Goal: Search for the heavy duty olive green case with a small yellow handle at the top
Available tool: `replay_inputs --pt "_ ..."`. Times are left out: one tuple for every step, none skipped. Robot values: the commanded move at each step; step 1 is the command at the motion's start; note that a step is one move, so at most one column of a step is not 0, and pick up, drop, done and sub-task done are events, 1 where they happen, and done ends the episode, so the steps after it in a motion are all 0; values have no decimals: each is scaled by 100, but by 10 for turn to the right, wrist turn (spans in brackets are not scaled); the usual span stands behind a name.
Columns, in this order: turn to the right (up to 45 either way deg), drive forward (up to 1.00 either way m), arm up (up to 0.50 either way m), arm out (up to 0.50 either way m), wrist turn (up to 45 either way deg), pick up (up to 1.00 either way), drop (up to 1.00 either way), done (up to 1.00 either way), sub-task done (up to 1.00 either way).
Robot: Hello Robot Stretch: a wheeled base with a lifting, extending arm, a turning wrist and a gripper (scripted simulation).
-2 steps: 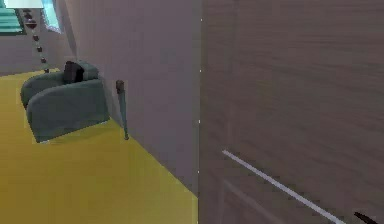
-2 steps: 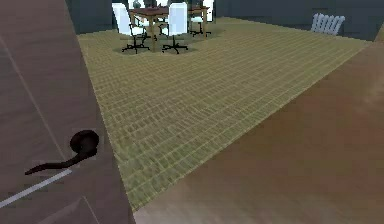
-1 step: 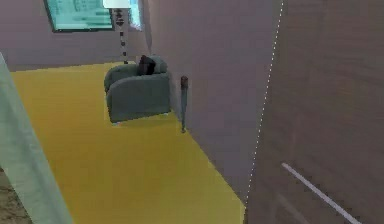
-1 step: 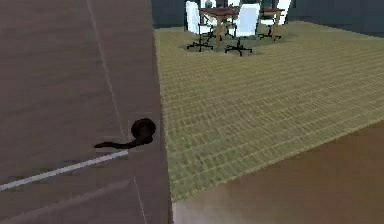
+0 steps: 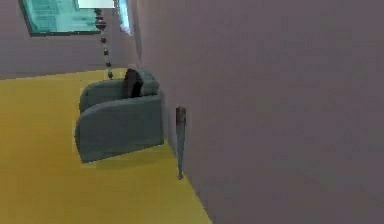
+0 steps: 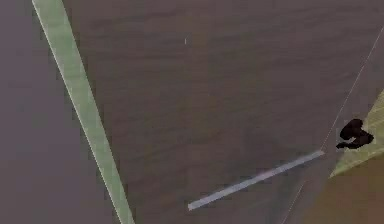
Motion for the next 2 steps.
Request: replay_inputs --pt "-450 0 0 0 0 0 0 0 0" --pt "-210 0 0 0 0 0 0 0 0"
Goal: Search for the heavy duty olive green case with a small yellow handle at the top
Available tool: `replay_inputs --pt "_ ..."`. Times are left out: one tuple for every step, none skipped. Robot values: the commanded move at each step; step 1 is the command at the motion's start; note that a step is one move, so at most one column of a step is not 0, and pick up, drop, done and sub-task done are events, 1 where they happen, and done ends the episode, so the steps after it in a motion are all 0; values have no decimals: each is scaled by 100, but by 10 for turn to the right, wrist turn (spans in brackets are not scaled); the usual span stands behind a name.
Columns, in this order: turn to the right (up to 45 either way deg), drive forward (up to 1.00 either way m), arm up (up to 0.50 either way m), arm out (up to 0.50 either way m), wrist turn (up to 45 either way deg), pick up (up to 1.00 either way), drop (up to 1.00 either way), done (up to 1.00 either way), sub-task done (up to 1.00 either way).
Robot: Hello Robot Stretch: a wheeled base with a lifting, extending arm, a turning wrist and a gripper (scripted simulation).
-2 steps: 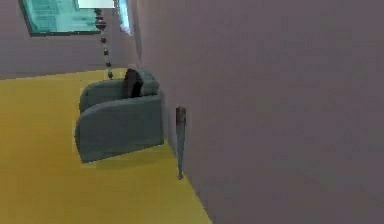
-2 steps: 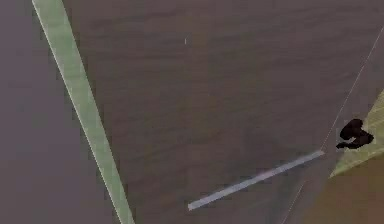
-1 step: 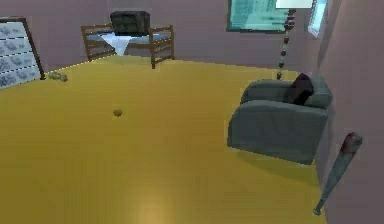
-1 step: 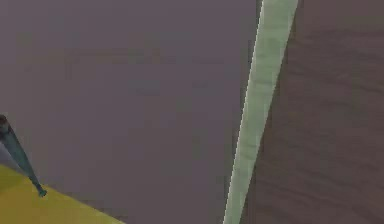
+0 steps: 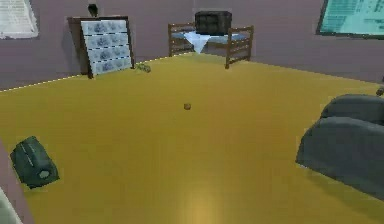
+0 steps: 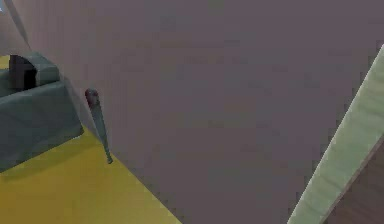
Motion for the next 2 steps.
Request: replay_inputs --pt "0 45 0 0 0 0 0 0 0" --pt "-420 0 0 0 0 0 0 0 0"
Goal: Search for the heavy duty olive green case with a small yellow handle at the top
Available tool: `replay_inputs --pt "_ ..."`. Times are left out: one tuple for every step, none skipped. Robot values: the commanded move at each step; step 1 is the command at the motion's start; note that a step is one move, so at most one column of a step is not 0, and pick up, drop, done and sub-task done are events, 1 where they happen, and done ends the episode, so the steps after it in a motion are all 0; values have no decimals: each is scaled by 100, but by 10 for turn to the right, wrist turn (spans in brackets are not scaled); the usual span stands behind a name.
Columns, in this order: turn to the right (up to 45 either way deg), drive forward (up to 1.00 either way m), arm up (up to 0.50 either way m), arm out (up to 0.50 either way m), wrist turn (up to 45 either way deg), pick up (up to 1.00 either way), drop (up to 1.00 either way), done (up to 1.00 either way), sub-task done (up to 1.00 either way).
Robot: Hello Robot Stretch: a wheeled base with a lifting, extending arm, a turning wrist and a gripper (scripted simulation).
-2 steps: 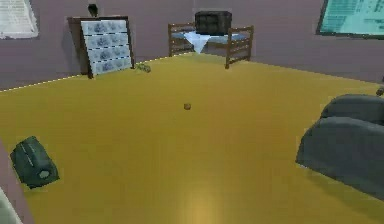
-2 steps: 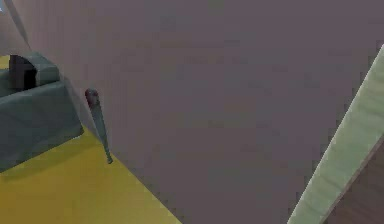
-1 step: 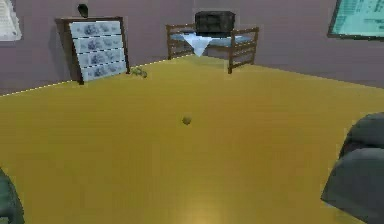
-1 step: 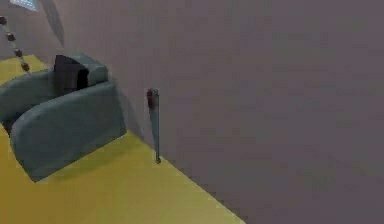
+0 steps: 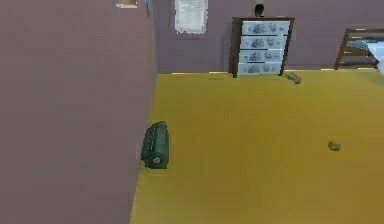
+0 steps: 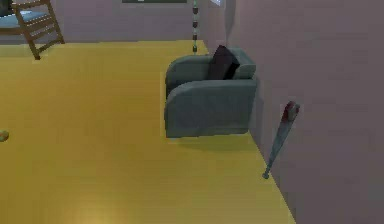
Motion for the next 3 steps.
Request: replay_inputs --pt "0 90 0 0 0 0 0 0 0" --pt "-210 0 0 0 0 0 0 0 0" --pt "0 0 0 0 0 0 0 100 0"
